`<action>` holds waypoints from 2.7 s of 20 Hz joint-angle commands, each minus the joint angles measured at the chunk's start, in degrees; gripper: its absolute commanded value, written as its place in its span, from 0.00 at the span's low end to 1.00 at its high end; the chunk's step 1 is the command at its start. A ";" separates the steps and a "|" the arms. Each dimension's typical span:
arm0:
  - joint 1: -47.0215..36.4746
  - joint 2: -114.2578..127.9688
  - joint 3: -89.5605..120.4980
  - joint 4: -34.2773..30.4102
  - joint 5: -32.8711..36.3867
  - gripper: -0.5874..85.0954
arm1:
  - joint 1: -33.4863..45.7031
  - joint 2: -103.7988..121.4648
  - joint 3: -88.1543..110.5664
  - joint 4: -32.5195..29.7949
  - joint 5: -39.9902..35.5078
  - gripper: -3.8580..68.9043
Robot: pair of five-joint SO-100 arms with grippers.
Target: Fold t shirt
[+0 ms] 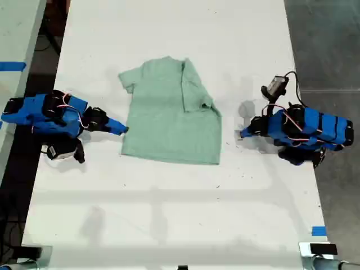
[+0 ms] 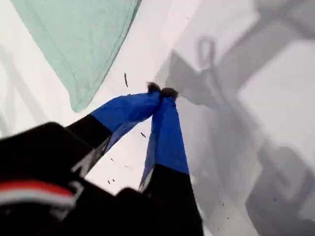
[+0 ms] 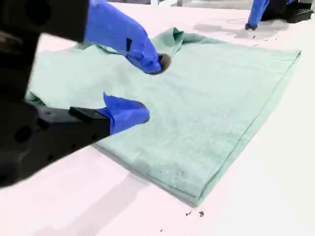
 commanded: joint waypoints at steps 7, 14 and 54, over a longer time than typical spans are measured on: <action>-8.79 0.53 1.23 -7.47 -1.14 0.01 | 0.09 0.44 1.05 0.62 -1.23 0.04; -14.24 -6.50 -13.97 1.32 -1.58 0.01 | -1.14 0.44 0.97 0.62 0.35 0.04; -40.69 -119.09 -124.37 30.85 35.16 0.01 | -1.49 0.44 0.97 0.62 -0.09 0.04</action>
